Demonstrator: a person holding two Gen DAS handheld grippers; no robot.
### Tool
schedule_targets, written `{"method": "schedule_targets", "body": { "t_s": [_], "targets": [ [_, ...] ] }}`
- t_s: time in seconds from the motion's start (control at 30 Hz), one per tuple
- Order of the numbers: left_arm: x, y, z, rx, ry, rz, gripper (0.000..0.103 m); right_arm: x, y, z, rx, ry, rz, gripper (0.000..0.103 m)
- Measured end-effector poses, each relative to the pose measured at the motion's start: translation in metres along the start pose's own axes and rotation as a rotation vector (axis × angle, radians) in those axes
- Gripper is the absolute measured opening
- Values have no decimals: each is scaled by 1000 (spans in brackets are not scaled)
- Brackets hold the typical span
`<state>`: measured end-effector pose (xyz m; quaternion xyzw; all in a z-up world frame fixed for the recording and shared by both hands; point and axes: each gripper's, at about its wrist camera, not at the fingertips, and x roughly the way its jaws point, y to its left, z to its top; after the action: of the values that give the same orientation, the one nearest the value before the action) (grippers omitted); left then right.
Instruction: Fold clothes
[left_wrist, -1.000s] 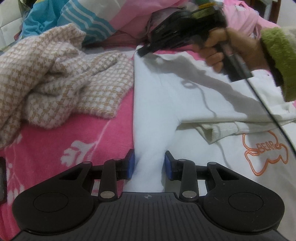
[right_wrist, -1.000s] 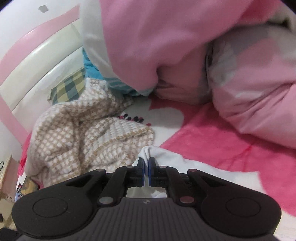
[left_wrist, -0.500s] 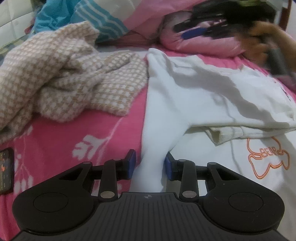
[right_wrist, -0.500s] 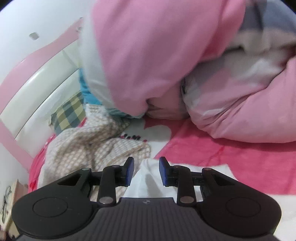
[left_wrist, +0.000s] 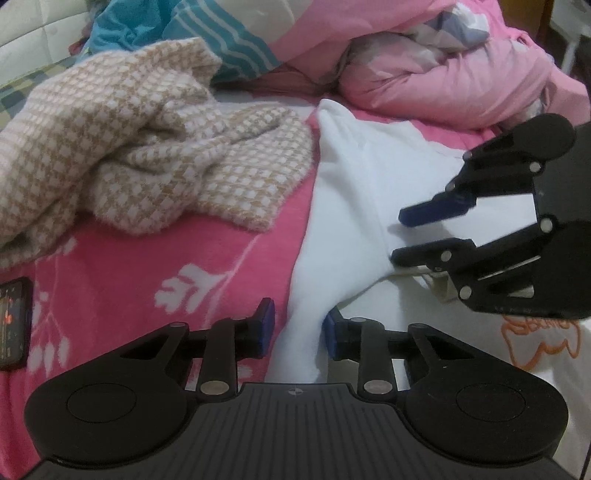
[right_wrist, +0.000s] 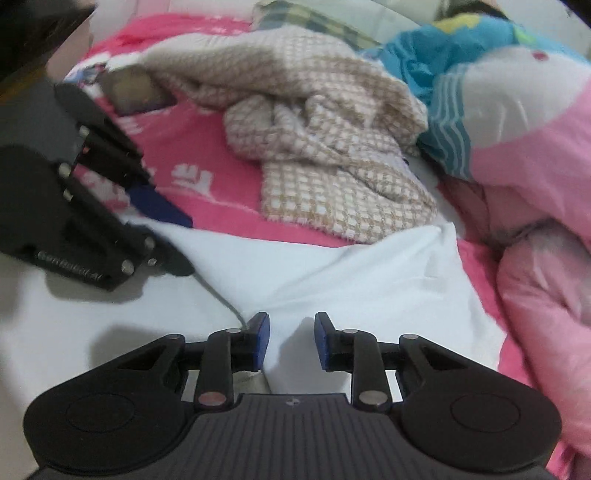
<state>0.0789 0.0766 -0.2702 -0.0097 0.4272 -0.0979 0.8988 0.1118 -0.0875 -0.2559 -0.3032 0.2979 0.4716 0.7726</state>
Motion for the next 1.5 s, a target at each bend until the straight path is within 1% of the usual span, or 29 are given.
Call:
{"method": "schedule_targets", "body": {
  "t_s": [0.13,0.23,0.27,0.3,0.33,0.43,0.57,0.63,0.67,0.7,0.77,0.83,0.87,0.93,0.97,1.03,1.1,1.17,1.23,1.33,1.4,1.5],
  "targets": [
    [1,5,0,-40,-1,-1,20,0,45,-1,-218,51,-37,26],
    [2,8,1,-74,-2,-2,17,12,62,-6,-326,86,-91,26],
    [1,10,0,-91,-4,-2,15,15,67,-8,-362,97,-109,25],
    [0,12,0,-109,-5,-2,13,19,72,-10,-394,106,-128,21],
    [0,14,-1,-127,-7,-2,12,22,74,-9,-388,99,-147,0],
    [-4,22,-4,-205,-11,-5,12,21,74,1,-317,35,-184,0],
    [-5,33,-8,-303,-14,-16,12,28,82,10,-321,-12,-180,0],
    [-3,41,-8,-358,-3,-44,12,33,87,9,-322,-20,-168,0],
    [-1,45,-8,-380,5,-61,14,36,86,10,-303,-16,-160,0],
    [0,49,-8,-403,13,-77,14,38,85,11,-282,-13,-153,0],
    [-1,54,-6,-405,23,-122,18,31,75,14,-199,-17,-137,0],
    [-6,57,-4,-376,29,-155,29,19,57,14,-88,-9,-145,0],
    [-11,57,-3,-354,26,-163,36,13,47,13,-34,-2,-151,0],
    [-21,57,1,-309,18,-177,39,-2,19,6,101,18,-165,0],
    [-26,56,3,-287,13,-185,39,-8,6,-1,168,35,-181,0],
    [-34,56,10,-281,-12,-195,39,-21,-20,-15,303,70,-215,0],
    [-41,55,17,-277,-38,-204,39,-37,-43,-39,451,123,-259,0],
    [-36,46,29,-243,-65,-209,39,-54,-61,-68,596,181,-305,0],
    [-30,35,39,-203,-91,-215,39,-73,-74,-101,723,243,-373,0],
    [-6,6,59,-103,-112,-249,39,-101,-97,-145,884,280,-466,1],
    [13,-18,72,-39,-116,-263,39,-112,-109,-164,930,278,-500,1],
    [40,-45,85,3,-115,-233,39,-122,-126,-184,982,258,-546,1]
  ]
}}
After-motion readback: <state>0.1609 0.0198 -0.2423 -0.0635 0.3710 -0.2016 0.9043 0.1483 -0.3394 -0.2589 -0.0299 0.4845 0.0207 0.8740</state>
